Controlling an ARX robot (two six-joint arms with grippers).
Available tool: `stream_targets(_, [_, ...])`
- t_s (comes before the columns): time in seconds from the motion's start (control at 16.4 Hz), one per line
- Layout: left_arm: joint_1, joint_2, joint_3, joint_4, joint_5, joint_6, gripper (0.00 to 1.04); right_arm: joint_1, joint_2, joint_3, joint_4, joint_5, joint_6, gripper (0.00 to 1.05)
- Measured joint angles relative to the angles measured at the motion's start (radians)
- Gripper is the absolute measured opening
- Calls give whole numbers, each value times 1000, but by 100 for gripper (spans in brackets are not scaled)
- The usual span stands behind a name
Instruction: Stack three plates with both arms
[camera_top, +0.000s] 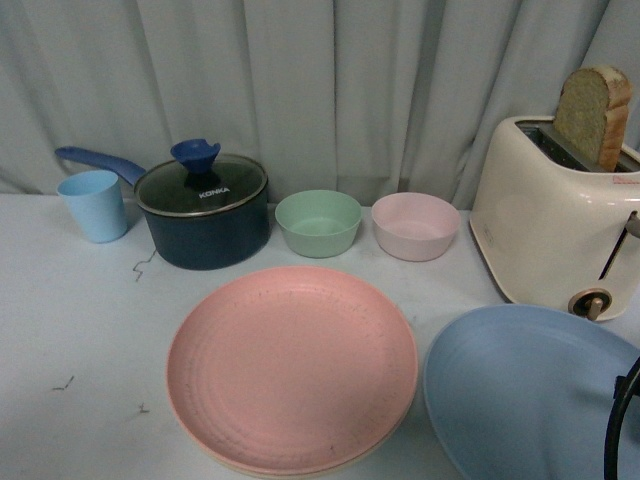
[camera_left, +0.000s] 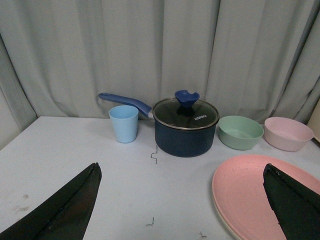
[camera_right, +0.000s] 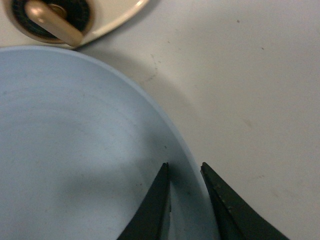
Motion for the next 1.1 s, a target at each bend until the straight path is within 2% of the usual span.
stream_targets(0.06, [0, 0, 0, 0, 0, 0, 98, -8, -9, -6, 6, -19, -1, 17])
stream_targets(0.18, [0, 0, 0, 0, 0, 0, 98, -13, -53, -31, 16, -58, -1, 5])
stream_targets(0.43, [0, 0, 0, 0, 0, 0, 98, -31, -170, -103, 8, -92, -1, 3])
stream_targets(0.67, [0, 0, 0, 0, 0, 0, 98, -70, -456, -179, -134, -145, -13, 3])
stream_targets(0.85, [0, 0, 0, 0, 0, 0, 98, 23, -642, -152, -166, -164, 24, 3])
stream_targets(1.1, [0, 0, 0, 0, 0, 0, 98, 255, -463, -38, -105, -87, 149, 3])
